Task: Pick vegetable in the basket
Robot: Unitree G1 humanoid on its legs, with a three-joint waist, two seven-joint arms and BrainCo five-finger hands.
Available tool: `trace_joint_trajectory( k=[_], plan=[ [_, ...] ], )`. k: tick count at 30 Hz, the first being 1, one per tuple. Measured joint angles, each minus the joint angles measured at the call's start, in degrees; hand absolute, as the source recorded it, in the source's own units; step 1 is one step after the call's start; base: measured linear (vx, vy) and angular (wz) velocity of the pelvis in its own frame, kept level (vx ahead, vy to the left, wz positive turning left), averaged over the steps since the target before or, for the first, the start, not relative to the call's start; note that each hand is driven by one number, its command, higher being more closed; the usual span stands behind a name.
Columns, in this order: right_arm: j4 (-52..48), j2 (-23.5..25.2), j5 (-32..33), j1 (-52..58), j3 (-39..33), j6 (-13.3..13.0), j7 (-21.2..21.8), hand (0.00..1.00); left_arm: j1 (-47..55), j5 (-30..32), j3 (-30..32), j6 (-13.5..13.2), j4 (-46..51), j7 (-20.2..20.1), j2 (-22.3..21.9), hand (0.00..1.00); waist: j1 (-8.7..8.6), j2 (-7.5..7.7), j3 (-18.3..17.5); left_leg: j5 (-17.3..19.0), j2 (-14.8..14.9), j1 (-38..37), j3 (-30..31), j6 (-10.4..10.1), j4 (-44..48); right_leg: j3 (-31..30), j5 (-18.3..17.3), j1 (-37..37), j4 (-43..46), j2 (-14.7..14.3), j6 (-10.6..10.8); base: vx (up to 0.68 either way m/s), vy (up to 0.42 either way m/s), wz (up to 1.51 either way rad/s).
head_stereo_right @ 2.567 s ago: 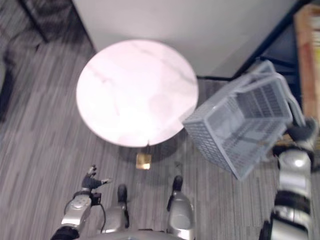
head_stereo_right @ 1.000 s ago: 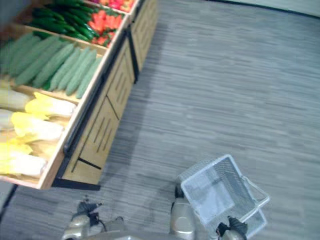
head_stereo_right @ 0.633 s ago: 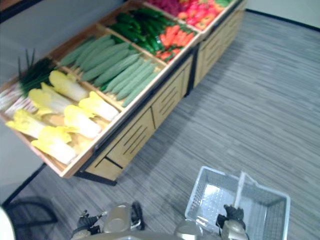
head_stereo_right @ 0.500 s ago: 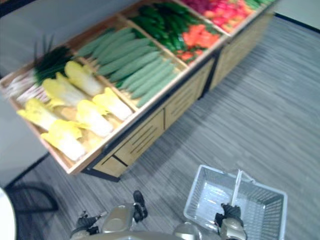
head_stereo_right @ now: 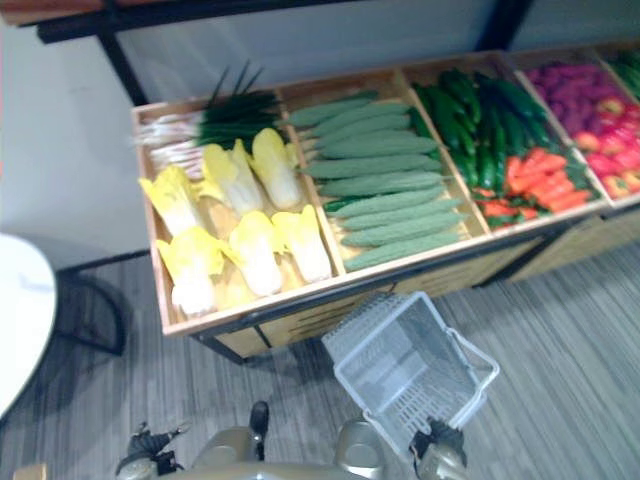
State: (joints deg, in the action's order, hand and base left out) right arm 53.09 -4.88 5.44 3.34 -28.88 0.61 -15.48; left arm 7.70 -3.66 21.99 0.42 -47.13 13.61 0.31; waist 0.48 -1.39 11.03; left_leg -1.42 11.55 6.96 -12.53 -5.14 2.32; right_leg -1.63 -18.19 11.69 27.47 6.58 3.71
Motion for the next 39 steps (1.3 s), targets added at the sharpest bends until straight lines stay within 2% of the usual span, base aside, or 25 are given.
trace_joint_trajectory(
  k=[2, 4, 6, 9, 11, 14, 15, 18, 21, 22, 24, 26, 29, 32, 36, 37, 39],
  plan=[
    [-0.97, 0.23, -0.02, -0.02, 0.78, 0.2, 0.07, 1.0, -1.1, -0.41, 0.03, -0.01, 4.37, 0.04, 0.16, 0.0, -0.21, -0.32, -0.17, -0.02, 2.21, -1.56, -9.42, -0.51, 3.59, 2.05, 0.38, -0.34, -0.56, 0.0, -1.62, 0.09, -0.18, 0.38],
    [-2.33, 0.64, 0.02, -0.06, 0.24, 0.11, -0.08, 1.0, -2.61, -0.27, 0.09, -0.43, 11.57, 0.3, 1.35, 0.0, 0.03, -0.94, -0.5, 2.44, 1.59, -3.14, -12.45, -1.53, 7.21, 3.04, 0.48, -0.64, -0.83, 0.09, -1.78, 0.1, -0.134, 0.33],
    [-1.88, 0.86, -0.02, 0.57, -0.17, 0.19, -0.29, 1.0, -5.57, -0.17, 0.1, -1.55, 16.89, 1.0, 4.0, 0.0, -0.19, -0.79, -0.41, 0.98, 0.93, -4.25, -11.41, -1.71, 4.52, 4.61, 0.9, -2.05, -2.29, 0.02, -1.81, 0.03, -0.043, 0.34],
    [-1.2, 1.03, -0.07, 3.69, -1.84, -0.18, 0.05, 1.0, -9.17, 0.15, -0.65, -2.04, 25.75, 3.22, 8.82, 0.0, -1.1, -1.56, -1.11, -2.11, -1.1, -8.16, -10.01, -1.5, -3.07, 7.01, 2.01, -6.02, -5.97, 0.68, -0.76, 0.04, 0.056, 0.38],
    [-0.73, 0.8, -0.06, 5.65, -2.44, -0.36, 0.08, 1.0, -11.86, 1.06, -3.08, -2.54, 30.97, 4.23, 11.48, 0.0, -1.32, -2.42, -1.82, -3.65, -2.07, -8.2, -8.71, -1.26, -6.01, 7.86, 3.0, -6.36, -7.81, 1.13, -0.06, 0.0, 0.086, 0.34],
    [0.93, 0.31, -0.16, 5.98, -3.92, -0.34, 0.51, 1.0, -16.89, 7.39, -6.78, -3.63, 34.26, 5.63, 16.98, 0.0, -2.02, -3.04, -2.02, -4.64, -2.95, -8.19, -8.59, -0.83, -7.85, 8.14, 5.26, -7.19, -11.06, 1.44, 0.74, -0.02, 0.117, 0.06],
    [1.55, 0.31, -0.58, 5.97, -4.25, -0.35, 0.85, 1.0, -18.77, 11.72, -9.48, -3.53, 34.27, 5.81, 18.83, 0.0, -2.84, -3.05, -2.01, -4.64, -3.21, -8.73, -8.58, -0.82, -7.87, 8.07, 6.38, -8.36, -12.88, 1.53, 0.96, -0.04, 0.097, -0.03],
    [1.84, 0.26, -1.79, 5.88, -4.38, -0.37, 1.29, 1.0, -21.61, 16.22, -13.94, -3.39, 34.26, 6.62, 18.99, 0.0, -3.51, -3.25, -1.91, -4.63, -3.53, -8.86, -8.75, -0.8, -7.91, 7.41, 7.79, -8.5, -14.5, 1.63, 1.31, -0.08, 0.076, -0.13],
    [1.77, 0.21, -2.13, 5.6, -4.38, -0.4, 1.35, 1.0, -23.97, 19.32, -20.51, -3.08, 34.14, 6.63, 18.92, 0.0, -4.93, -3.8, -1.44, -4.61, -3.63, -8.81, -9.05, -0.64, -7.96, 6.43, 8.56, -7.94, -14.98, 1.6, 1.68, -0.09, 0.046, -0.15],
    [1.84, 0.1, -2.18, 5.52, -4.36, -0.41, 1.33, 1.0, -24.9, 21.3, -22.56, -2.98, 34.1, 6.57, 18.23, 0.0, -5.99, -3.83, -1.12, -4.6, -3.63, -8.49, -9.55, -0.61, -7.98, 5.3, 8.68, -7.0, -14.85, 1.53, 1.68, -0.11, 0.046, -0.36],
    [1.85, -0.63, -2.29, 4.21, -4.36, -0.43, 1.19, 1.0, -26.42, 23.58, -24.56, -2.55, 33.81, 6.56, 17.35, 0.0, -5.86, -4.69, -0.52, -4.63, -3.7, -7.56, -11.21, -0.58, -8.03, 3.54, 9.15, -4.55, -14.31, 1.4, 2.13, -0.08, 0.035, -0.48],
    [1.74, -1.05, -2.29, 2.82, -4.37, -0.4, 1.04, 1.0, -29.75, 24.19, -26.38, -1.35, 30.83, 6.57, 15.37, 0.0, -6.72, -5.35, 1.07, -4.93, -4.14, -6.47, -12.62, -0.18, -8.03, 1.63, 10.64, -2.53, -13.74, 1.5, 2.56, -0.05, 0.027, -0.35],
    [1.69, -0.75, -2.28, 1.3, -5.22, -0.36, 0.41, 1.0, -32.61, 25.83, -28.3, -0.32, 27.24, 6.42, 13.63, 0.0, -7.54, -4.99, 2.88, -5.18, -4.62, -5.84, -14.4, 0.13, -8.0, -0.44, 11.09, -0.27, -12.55, 1.6, 2.89, -0.02, 0.02, -0.29],
    [0.66, 0.09, -2.14, 0.8, -5.28, -0.33, -0.7, 1.0, -36.29, 27.94, -29.85, 1.74, 24.15, 6.42, 12.03, 0.0, -7.64, -4.34, 4.5, -5.48, -4.97, -4.18, -15.17, 0.54, -8.0, -1.33, 11.19, 2.36, -11.37, 1.8, 3.03, -0.01, 0.007, -0.12],
    [-0.52, 0.28, -2.1, -0.79, -5.32, -0.29, -1.58, 1.0, -41.65, 28.1, -29.58, 3.29, 19.9, 6.52, 11.66, 0.0, -7.69, -3.9, 6.84, -6.09, -5.23, -1.43, -15.88, 1.02, -7.98, -2.25, 11.84, 6.0, -10.42, 1.89, 3.18, 0.01, 0.0, -0.05],
    [-1.15, 0.27, -2.1, -1.3, -5.2, -0.29, -1.82, 1.0, -43.54, 28.07, -28.89, 3.74, 18.35, 6.79, 11.66, 0.0, -7.52, -3.91, 8.32, -6.15, -5.21, -1.4, -16.73, 1.06, -7.98, -2.53, 12.28, 6.19, -10.59, 1.87, 3.21, 0.02, 0.002, -0.15],
    [-2.23, 0.41, -1.86, -1.44, -5.14, -0.35, -2.36, 1.0, -46.32, 28.03, -27.06, 4.3, 16.26, 7.13, 11.71, 0.0, -7.42, -3.81, 9.1, -6.27, -5.28, 0.23, -17.28, 1.21, -7.98, -3.13, 12.66, 8.1, -10.53, 1.84, 3.32, 0.03, -0.007, -0.15]
  ],
)
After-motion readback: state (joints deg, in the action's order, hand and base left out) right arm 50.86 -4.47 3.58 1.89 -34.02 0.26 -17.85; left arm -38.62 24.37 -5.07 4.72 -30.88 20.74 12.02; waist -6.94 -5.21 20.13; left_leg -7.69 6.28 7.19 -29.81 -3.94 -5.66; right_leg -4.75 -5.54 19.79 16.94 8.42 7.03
